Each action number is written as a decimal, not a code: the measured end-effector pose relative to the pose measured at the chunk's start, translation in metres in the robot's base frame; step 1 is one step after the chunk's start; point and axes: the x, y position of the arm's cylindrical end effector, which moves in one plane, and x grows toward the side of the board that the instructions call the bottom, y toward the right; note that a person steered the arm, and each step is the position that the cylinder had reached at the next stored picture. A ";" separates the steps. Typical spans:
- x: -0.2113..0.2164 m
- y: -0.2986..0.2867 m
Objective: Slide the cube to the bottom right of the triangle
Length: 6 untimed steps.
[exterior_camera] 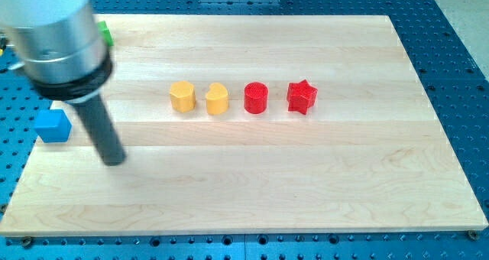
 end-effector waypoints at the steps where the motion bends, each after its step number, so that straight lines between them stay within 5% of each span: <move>1: 0.026 -0.066; 2: 0.017 -0.102; 4: -0.066 -0.090; 6: -0.125 0.023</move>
